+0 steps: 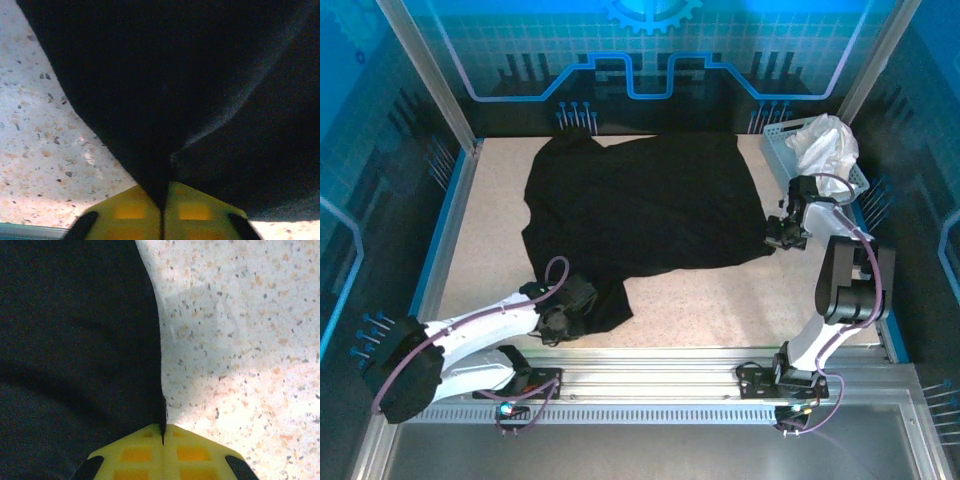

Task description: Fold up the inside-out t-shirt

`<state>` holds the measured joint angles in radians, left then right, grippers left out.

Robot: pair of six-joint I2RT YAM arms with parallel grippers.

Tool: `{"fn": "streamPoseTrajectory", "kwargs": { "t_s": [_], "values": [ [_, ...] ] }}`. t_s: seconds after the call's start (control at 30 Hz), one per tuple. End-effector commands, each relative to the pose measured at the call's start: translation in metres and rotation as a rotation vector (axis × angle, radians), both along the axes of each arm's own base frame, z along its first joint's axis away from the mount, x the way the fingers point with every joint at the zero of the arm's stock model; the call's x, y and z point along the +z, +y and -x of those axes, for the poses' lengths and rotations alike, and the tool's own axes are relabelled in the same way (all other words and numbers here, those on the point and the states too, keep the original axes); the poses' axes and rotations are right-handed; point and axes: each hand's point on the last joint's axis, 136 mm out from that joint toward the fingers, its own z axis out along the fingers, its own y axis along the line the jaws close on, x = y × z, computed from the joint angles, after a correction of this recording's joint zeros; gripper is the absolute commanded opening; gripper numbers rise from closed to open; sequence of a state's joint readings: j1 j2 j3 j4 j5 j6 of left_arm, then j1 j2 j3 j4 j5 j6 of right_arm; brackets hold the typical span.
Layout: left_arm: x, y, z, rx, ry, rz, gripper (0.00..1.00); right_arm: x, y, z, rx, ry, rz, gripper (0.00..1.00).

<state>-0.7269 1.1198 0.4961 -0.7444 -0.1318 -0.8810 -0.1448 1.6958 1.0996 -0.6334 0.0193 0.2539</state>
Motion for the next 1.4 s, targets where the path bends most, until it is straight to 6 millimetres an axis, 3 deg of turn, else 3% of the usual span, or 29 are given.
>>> {"fn": "streamPoseTrajectory", "kwargs": {
  "t_s": [0.0,0.1,0.27,0.47,0.57,0.77,0.93,1.17,1.37],
  "values": [
    [0.005,0.000,-0.008,0.031,-0.081,0.036,0.00,0.001,0.004,0.023,-0.004,0.014,0.010,0.00],
    [0.030,0.006,0.004,0.124,-0.119,0.118,0.00,0.000,0.003,0.050,-0.048,0.017,-0.006,0.00],
    [0.095,0.024,0.010,0.230,-0.254,0.234,0.00,0.005,0.003,0.082,-0.146,-0.049,-0.084,0.00],
    [0.158,0.058,0.012,0.247,-0.386,0.171,0.00,0.024,-0.008,0.097,-0.220,-0.132,-0.086,0.00],
    [0.182,0.069,0.002,0.212,-0.455,0.109,0.00,0.030,-0.003,0.092,-0.201,-0.156,-0.105,0.00],
    [0.189,0.043,-0.058,0.182,-0.508,0.209,0.00,0.040,0.004,0.062,-0.123,-0.174,-0.086,0.00],
    [0.184,0.035,-0.109,0.169,-0.517,0.238,0.00,0.045,0.007,0.029,-0.061,-0.162,-0.057,0.00],
    [0.176,0.052,-0.151,0.213,-0.515,0.239,0.00,0.037,0.012,-0.005,-0.015,-0.120,-0.041,0.01],
    [0.181,0.071,-0.185,0.258,-0.529,0.259,0.00,0.034,0.008,-0.024,-0.005,-0.105,-0.028,0.02]
  ]
}}
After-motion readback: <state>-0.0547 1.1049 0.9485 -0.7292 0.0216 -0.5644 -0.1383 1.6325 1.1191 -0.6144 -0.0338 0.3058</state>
